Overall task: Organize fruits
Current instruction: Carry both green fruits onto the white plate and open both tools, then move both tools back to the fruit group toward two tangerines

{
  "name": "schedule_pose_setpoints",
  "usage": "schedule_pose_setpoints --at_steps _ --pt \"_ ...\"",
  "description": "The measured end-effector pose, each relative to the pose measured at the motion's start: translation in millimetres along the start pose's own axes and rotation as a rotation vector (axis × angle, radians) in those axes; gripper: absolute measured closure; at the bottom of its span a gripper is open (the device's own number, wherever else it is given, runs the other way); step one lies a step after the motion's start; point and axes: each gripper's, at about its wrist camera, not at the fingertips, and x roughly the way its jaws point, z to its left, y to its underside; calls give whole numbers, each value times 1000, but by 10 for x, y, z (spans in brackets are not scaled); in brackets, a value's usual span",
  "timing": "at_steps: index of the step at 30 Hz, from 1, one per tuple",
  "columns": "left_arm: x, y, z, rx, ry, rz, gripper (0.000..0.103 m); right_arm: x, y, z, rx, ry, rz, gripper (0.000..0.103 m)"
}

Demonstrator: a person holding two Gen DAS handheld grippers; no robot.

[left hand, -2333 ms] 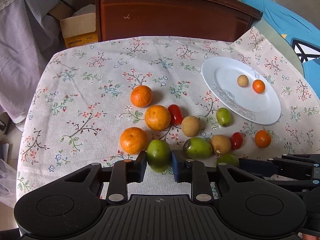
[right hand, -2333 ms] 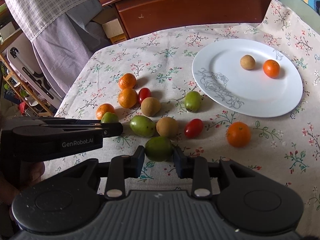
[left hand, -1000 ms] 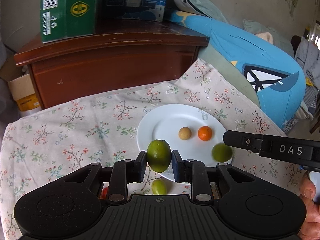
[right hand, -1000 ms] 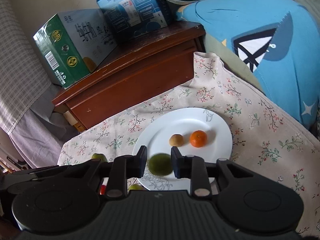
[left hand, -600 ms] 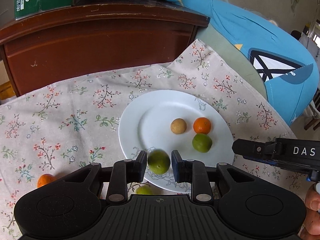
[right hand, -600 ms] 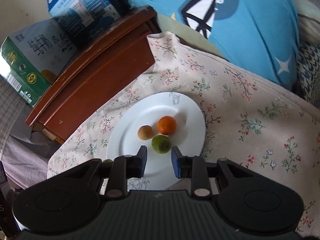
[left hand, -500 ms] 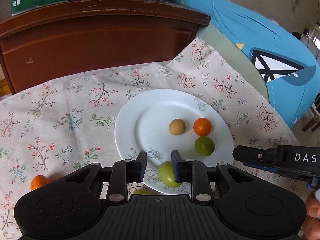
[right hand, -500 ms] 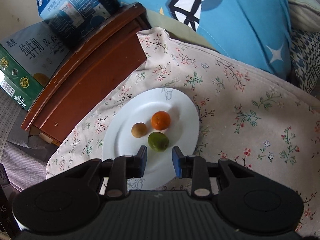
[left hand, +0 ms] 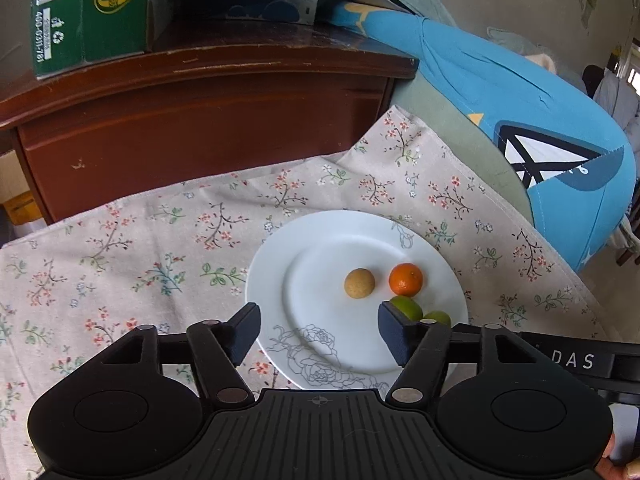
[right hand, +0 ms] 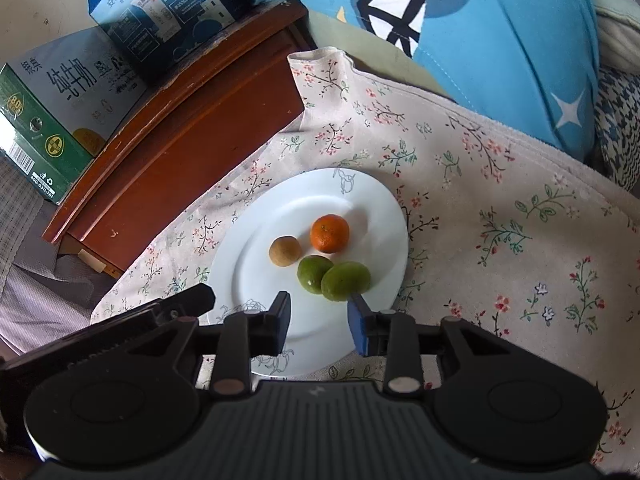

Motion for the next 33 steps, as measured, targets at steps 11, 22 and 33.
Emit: schedule_pose_setpoints --at_steps 11,22,33 --pt "-410 109 204 30 -69 23 27 42 138 226 -148 -5 22 66" --pt "-743 239 539 15 -142 19 25 42 253 289 -190 -21 57 66" --pt "-701 492 868 -51 -178 90 25 -7 329 277 -190 -22 79 64"
